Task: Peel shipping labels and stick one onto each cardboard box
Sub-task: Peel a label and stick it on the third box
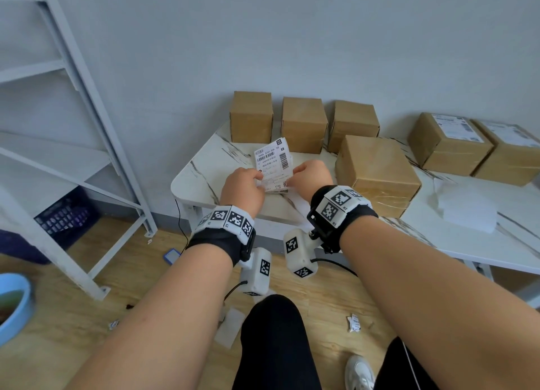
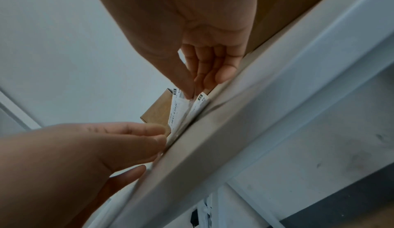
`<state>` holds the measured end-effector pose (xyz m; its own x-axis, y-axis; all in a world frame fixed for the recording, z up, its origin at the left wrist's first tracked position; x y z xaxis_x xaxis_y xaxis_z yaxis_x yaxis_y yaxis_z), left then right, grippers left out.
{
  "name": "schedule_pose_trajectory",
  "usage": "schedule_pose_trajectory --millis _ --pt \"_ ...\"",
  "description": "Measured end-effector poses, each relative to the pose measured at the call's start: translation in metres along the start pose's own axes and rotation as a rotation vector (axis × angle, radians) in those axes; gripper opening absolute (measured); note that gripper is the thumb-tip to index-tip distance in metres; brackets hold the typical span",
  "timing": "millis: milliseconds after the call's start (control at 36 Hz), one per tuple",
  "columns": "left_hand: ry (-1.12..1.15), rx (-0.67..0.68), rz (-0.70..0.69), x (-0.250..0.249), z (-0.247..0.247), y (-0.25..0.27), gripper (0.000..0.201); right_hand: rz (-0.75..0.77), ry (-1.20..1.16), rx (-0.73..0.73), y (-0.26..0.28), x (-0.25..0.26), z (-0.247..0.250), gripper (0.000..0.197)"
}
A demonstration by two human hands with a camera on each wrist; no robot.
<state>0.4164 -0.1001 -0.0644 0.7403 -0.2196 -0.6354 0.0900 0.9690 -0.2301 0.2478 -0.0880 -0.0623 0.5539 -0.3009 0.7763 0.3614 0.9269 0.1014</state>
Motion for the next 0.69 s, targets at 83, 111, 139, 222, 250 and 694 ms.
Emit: schedule_pose_trajectory --millis 83,111,139,222,250,694 --pt "0.029 -0.019 0.024 -0.001 0.006 -0.001 0.035 0.033 -0.037 -0.017 0.001 0.002 0.005 0.022" --pt "0.039 -0.025 0.030 -0.002 0.008 -0.001 0.036 0.042 -0.048 -0.023 0.001 0.004 0.006 0.019" --pt "0.046 -0.030 0.034 -0.004 0.011 -0.001 0.037 0.054 -0.058 -0.027 0.002 0.005 0.008 0.017" --pt "0.055 -0.031 0.031 -0.012 0.016 -0.002 0.036 0.071 -0.072 -0.027 0.004 0.009 0.012 0.023" --pt "0.053 -0.027 0.031 -0.015 0.016 -0.002 0.036 0.071 -0.070 -0.024 0.005 0.010 0.013 0.027" --pt "0.075 0.009 0.040 -0.040 0.016 0.006 0.040 0.184 -0.149 -0.145 0.026 0.018 0.053 0.028"
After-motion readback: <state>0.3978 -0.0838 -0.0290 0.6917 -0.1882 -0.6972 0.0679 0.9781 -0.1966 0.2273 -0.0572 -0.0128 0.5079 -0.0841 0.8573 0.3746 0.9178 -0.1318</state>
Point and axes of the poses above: each hand's wrist, its own y-axis away from the middle knuckle, its own z-axis out of the back of the hand, x = y × z, the point moved 9 cm from there along -y, towards the middle knuckle, and after that the axes turned 1 degree about x, right-handed, at the moved point
